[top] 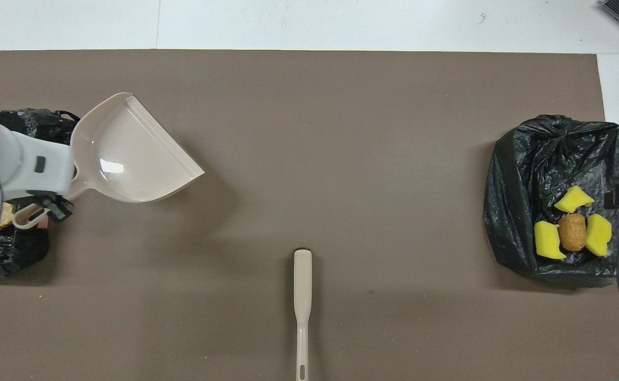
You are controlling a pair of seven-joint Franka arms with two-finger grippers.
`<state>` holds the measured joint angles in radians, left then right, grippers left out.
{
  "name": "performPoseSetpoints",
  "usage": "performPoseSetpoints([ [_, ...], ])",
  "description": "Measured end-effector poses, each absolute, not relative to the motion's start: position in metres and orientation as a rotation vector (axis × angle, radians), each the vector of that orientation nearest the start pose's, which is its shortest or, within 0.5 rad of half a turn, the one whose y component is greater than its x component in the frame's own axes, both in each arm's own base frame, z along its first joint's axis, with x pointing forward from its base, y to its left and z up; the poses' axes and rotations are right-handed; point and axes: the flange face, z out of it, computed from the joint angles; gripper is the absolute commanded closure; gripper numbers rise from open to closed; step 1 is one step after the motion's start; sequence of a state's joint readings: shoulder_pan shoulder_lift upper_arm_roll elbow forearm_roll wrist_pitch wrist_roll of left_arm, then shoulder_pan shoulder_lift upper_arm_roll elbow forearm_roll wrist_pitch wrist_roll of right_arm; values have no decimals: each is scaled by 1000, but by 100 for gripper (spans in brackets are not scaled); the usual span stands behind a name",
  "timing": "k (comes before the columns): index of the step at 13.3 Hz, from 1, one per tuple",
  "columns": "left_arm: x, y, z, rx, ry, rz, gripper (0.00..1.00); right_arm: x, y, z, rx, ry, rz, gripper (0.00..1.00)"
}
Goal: Sweep and dump trash in bin
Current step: 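Bring the empty dustpan back to the table center with the left gripper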
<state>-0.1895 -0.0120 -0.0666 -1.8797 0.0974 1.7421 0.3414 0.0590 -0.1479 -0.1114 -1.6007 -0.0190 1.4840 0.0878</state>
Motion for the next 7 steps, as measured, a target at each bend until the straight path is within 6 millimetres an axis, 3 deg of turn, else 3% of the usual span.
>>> performPoseSetpoints([
  [4, 510, -214, 477, -3022, 645, 125, 100, 498, -27, 680, -3138, 203, -48, 0],
  [7, 512, -275, 431, -3066, 483, 56, 100, 498, -26, 680, -3138, 199, -48, 0],
])
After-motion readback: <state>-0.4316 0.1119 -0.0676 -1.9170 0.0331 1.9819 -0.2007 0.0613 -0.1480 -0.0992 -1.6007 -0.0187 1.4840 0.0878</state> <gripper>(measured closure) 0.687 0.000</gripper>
